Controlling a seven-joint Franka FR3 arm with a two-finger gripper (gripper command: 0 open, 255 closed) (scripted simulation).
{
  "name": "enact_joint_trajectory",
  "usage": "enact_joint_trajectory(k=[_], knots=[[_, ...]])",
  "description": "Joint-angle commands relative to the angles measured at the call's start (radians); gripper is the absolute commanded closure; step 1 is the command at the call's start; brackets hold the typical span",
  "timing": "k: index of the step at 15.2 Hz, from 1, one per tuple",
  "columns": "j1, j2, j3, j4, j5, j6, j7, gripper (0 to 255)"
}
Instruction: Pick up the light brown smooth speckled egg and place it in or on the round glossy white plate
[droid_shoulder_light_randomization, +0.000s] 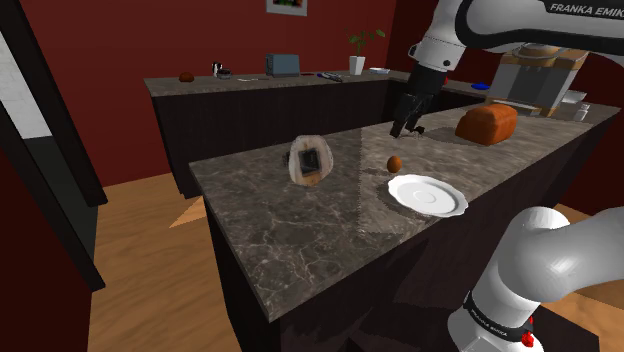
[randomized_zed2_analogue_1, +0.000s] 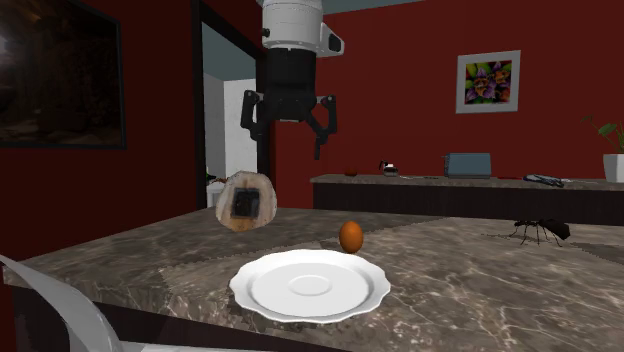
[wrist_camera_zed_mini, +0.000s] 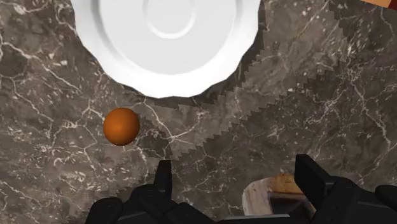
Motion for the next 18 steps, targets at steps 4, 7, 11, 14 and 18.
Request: enact_joint_trajectory(k=[4,7,11,14,18], knots=[[-0.021,0.008,-0.058,-0.064,-0.006,0.082,-0.036,0],[-0.040,0.029,-0.118,-0.118,-0.009,0.165,-0.074,0],[-0.061,0.077,-0.201,-0.176,-0.006,0.278,-0.130,0],[-0.070,0.118,-0.254,-0.201,0.001,0.347,-0.167,0],[-0.065,0.136,-0.256,-0.242,0.006,0.406,-0.171,0]])
